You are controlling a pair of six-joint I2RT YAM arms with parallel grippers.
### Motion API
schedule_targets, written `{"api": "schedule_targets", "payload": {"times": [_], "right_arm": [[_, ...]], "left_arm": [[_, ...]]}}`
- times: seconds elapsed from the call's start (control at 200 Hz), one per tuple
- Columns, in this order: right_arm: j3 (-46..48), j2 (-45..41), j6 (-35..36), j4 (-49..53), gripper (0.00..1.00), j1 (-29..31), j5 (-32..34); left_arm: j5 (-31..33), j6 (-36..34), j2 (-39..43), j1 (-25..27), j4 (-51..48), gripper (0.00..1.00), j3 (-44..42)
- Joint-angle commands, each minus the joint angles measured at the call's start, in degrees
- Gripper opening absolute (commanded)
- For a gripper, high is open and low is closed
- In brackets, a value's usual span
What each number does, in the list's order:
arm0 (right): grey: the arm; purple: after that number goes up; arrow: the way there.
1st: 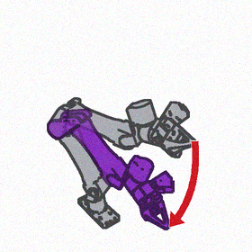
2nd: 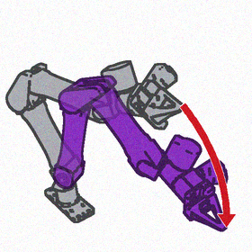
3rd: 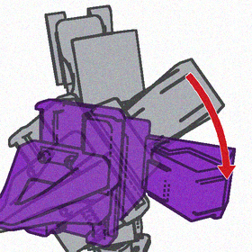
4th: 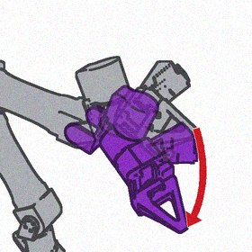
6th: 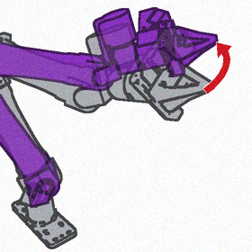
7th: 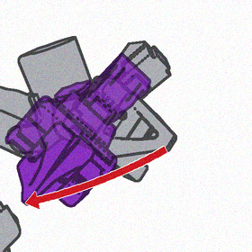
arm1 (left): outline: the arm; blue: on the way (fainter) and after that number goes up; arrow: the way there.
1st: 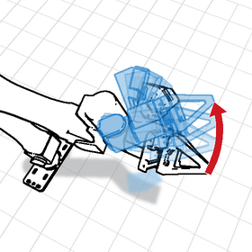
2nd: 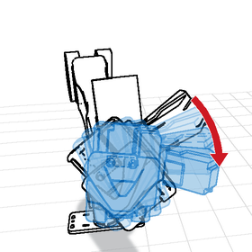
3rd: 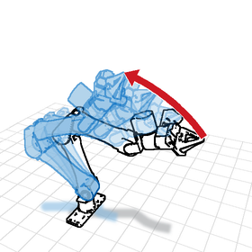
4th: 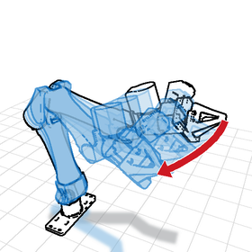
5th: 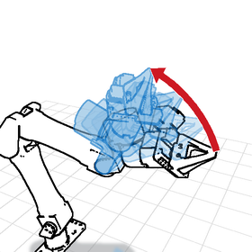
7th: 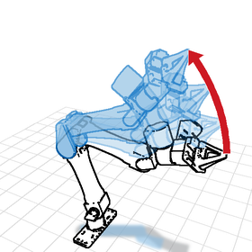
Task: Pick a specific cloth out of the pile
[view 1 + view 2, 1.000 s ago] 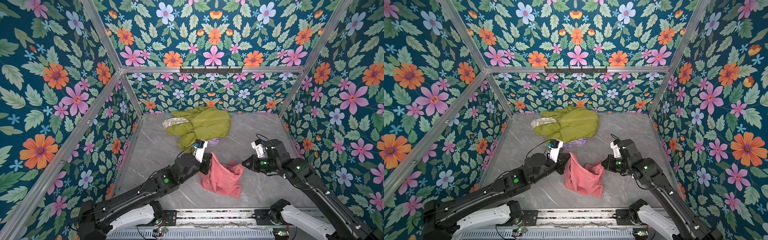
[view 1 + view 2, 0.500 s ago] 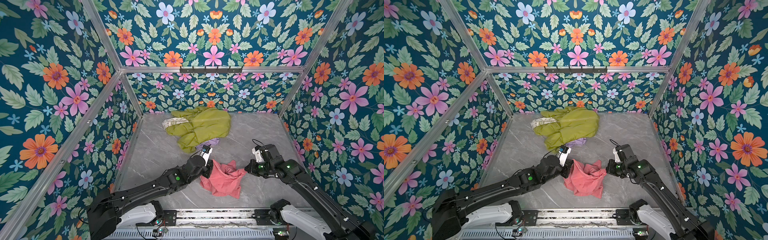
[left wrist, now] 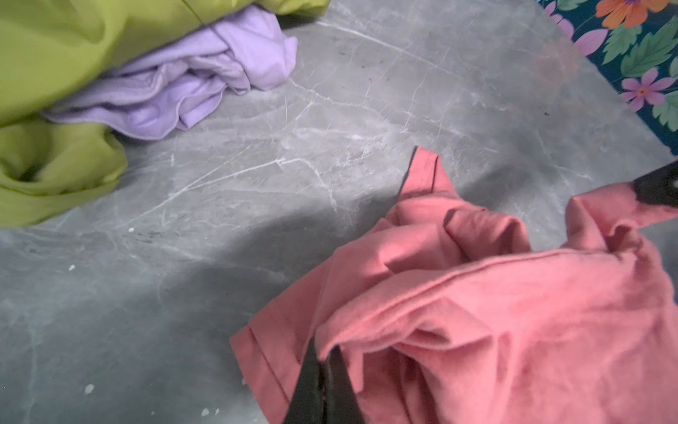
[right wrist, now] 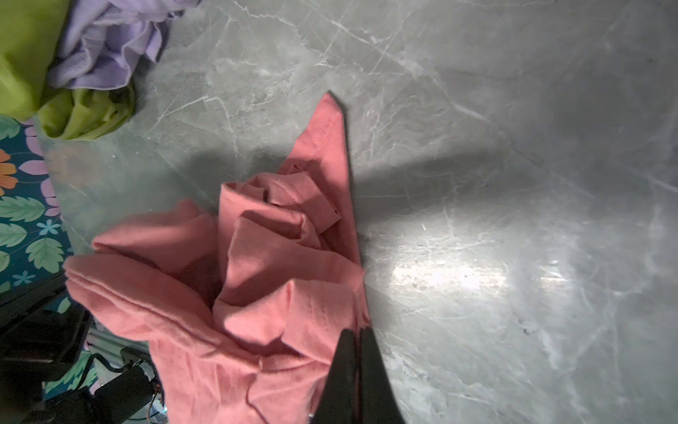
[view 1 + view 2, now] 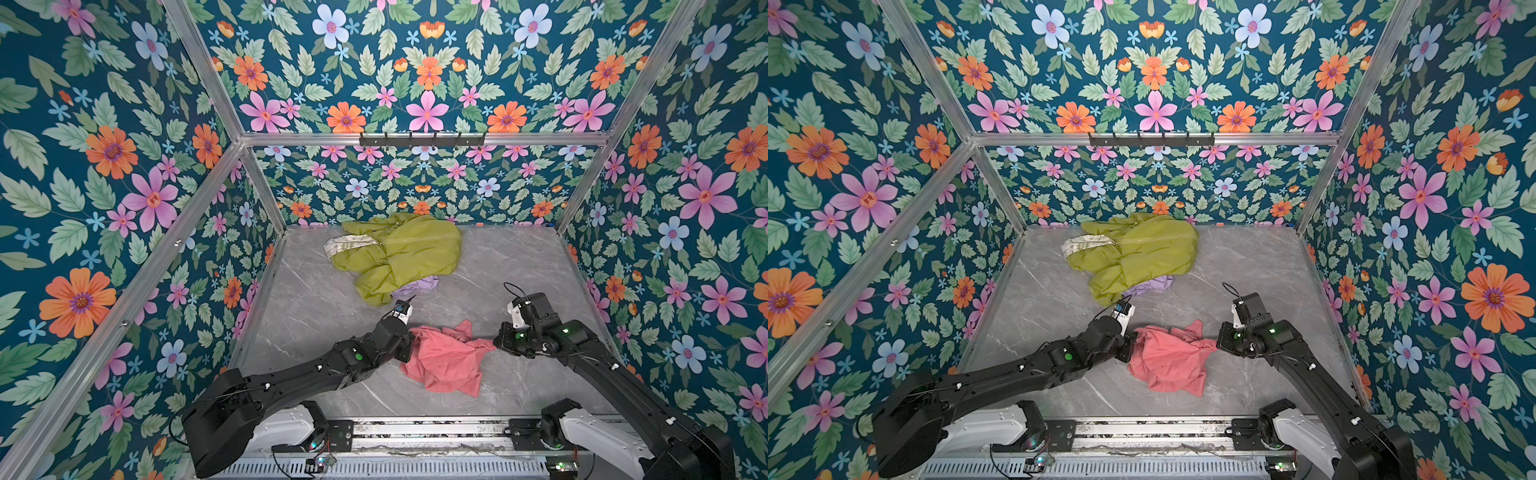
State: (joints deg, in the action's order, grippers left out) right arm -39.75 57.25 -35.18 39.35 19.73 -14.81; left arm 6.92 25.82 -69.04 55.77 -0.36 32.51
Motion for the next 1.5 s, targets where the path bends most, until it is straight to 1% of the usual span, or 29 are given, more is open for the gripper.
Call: {"api": "schedule_targets", "payload": {"times": [0.0, 0.075, 0.295, 0.375, 0.515, 0.53, 0.59, 0.62, 0.665, 0.695, 0.735, 0.775, 0.835, 0.85, 0.905, 0.925, 1.015, 1.1, 1.265, 1.36, 1.43, 1.465, 1.495], "right_arm": [[0.52, 1.13, 0.72, -1.84, 0.00, -0.40, 2.56], [1.05, 2.03, 0.90, -2.51, 0.00, -0.78, 2.99], [2.72, 4.04, 1.08, -4.61, 0.00, -2.23, 3.39], [3.34, 4.48, 1.41, -5.99, 0.00, -2.44, 3.09], [3.45, 5.67, 2.11, -7.71, 0.00, -2.48, 0.67], [3.38, 5.68, 2.13, -7.81, 0.02, -2.49, 0.20], [2.88, 5.21, 2.13, -8.10, 0.16, -2.50, -1.36], [2.61, 4.71, 2.13, -8.05, 0.23, -2.50, -1.74], [1.96, 3.67, 2.26, -7.43, 0.33, -2.43, -1.76], [1.51, 2.94, 2.51, -6.87, 0.38, -2.47, -1.52], [0.78, 1.80, 2.85, -5.84, 0.48, -2.50, -0.99], [0.03, 0.55, 3.29, -4.80, 0.57, -2.45, -0.31], [-1.16, -1.12, 4.09, -3.29, 0.65, -2.48, 0.86], [-1.51, -1.67, 4.42, -2.64, 0.69, -2.50, 1.41], [-2.85, -2.99, 5.41, -1.14, 0.76, -2.45, 3.04], [-3.31, -3.47, 5.90, -0.49, 0.78, -2.44, 3.94], [-4.93, -5.48, 7.32, 0.75, 0.90, -2.48, 8.73], [-5.47, -7.16, 9.72, -0.59, 0.97, -2.42, 13.14], [-4.28, -9.28, 13.35, -5.64, 0.99, -2.48, 20.58], [-2.18, -9.86, 15.82, -10.36, 0.99, -2.51, 24.34], [-0.26, -9.88, 18.17, -14.63, 0.99, -2.54, 27.33], [0.46, -9.63, 18.73, -16.63, 0.99, -2.58, 28.71], [0.84, -9.40, 18.99, -18.06, 0.99, -2.75, 29.26]], "left_arm": [[-0.31, 2.40, -0.92, -0.22, -1.71, 0.00, -0.93], [-0.61, 3.64, -0.72, -0.22, -2.37, 0.00, -1.93], [1.51, 6.68, 1.30, -0.23, -5.12, 0.00, -5.49], [1.31, 6.17, 1.70, -0.22, -4.93, 0.00, -6.10], [-1.54, 3.56, 0.80, -0.18, -3.54, 0.00, -5.55], [-1.75, 3.39, 0.71, -0.22, -3.39, 0.00, -5.41], [-2.33, 2.94, 0.73, -0.13, -2.70, 0.00, -5.06], [-2.37, 2.70, 0.95, -0.13, -2.55, 0.06, -4.82], [-1.86, 2.50, 1.54, -0.13, -2.51, 0.17, -4.32], [-1.59, 2.25, 2.14, -0.13, -2.61, 0.26, -3.82], [-0.98, 1.95, 2.93, -0.13, -2.97, 0.38, -3.11], [-0.16, 1.70, 3.92, -0.13, -3.68, 0.51, -2.41], [0.77, 1.13, 5.84, -0.13, -4.65, 0.70, -1.55], [1.13, 0.94, 6.34, -0.13, -4.91, 0.75, -1.38], [3.10, 0.81, 8.70, -0.13, -5.81, 0.94, -0.97], [3.80, 0.81, 9.78, -0.13, -6.10, 0.99, -0.88], [7.60, 0.61, 14.64, -0.13, -7.42, 1.00, -0.30], [13.39, 1.16, 18.62, -0.13, -8.18, 1.00, -0.17], [24.73, -0.77, 24.20, -0.22, -10.63, 1.00, -0.04], [32.65, -0.54, 24.74, -0.22, -16.86, 0.99, 1.67], [37.79, -3.18, 24.95, -0.22, -17.21, 0.98, -0.07], [40.39, -3.43, 25.30, -0.30, -17.62, 0.99, -0.64], [40.65, -4.05, 25.63, -0.44, -17.28, 0.99, -1.04]]}}
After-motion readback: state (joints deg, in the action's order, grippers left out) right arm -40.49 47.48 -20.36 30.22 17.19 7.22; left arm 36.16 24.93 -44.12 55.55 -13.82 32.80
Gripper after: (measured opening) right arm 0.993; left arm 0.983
